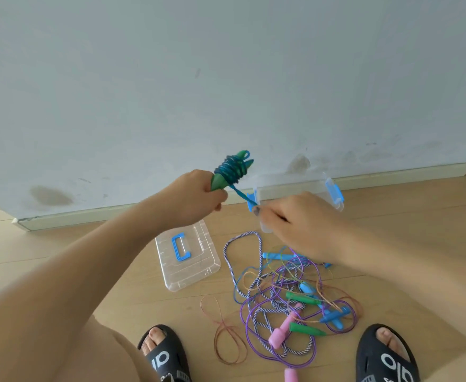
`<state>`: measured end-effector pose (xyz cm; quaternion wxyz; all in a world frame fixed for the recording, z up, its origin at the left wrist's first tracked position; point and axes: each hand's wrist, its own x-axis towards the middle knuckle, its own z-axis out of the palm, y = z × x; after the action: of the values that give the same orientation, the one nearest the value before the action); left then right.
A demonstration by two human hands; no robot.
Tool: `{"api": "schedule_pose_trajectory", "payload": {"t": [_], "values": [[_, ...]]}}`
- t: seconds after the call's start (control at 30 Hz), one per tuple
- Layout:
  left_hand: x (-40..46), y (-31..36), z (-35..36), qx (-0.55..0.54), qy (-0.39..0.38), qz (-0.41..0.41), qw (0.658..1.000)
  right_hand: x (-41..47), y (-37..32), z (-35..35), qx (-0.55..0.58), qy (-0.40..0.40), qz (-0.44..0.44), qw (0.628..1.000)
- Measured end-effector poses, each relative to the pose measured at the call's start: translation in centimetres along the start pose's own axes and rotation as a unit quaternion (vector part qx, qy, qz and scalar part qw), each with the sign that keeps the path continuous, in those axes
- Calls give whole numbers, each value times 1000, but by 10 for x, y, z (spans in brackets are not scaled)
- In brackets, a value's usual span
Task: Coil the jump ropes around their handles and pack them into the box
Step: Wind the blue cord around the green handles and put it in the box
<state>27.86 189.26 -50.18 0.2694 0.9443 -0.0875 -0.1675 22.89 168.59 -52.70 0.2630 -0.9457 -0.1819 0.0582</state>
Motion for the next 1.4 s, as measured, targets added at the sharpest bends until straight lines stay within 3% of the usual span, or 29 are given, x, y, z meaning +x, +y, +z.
{"api": "schedule_pose_trajectory", "payload": {"t": [0.17,0.37,0.57,0.67,0.77,0.93,1.1,1.17,1.23,1.33,1.4], "values": [[6,-8,21,224,15,66,972,7,-11,-10,-106,110,-94,984],[4,8,36,316,13,169,934,23,-7,-31,-67,133,-86,985],[-16,18,40,355,16,267,896,38,3,-32,80,5,-61,995],[-24,20,39,227,31,296,927,43,8,-27,188,-62,-15,980],[-30,20,28,82,39,256,962,44,15,-15,309,-77,46,947],[-22,12,10,-48,53,103,992,34,18,8,255,-39,115,959],[-3,1,9,-112,16,0,994,22,5,1,116,-8,62,991],[6,-5,9,-86,21,-17,996,14,1,-2,17,-15,36,999],[13,-16,11,13,20,-24,999,7,-3,-6,-53,5,-1,999],[15,-29,18,193,8,-7,981,9,-9,-23,-58,71,-56,994],[10,-28,26,258,-7,32,966,13,-14,-34,-44,92,-80,992]]}}
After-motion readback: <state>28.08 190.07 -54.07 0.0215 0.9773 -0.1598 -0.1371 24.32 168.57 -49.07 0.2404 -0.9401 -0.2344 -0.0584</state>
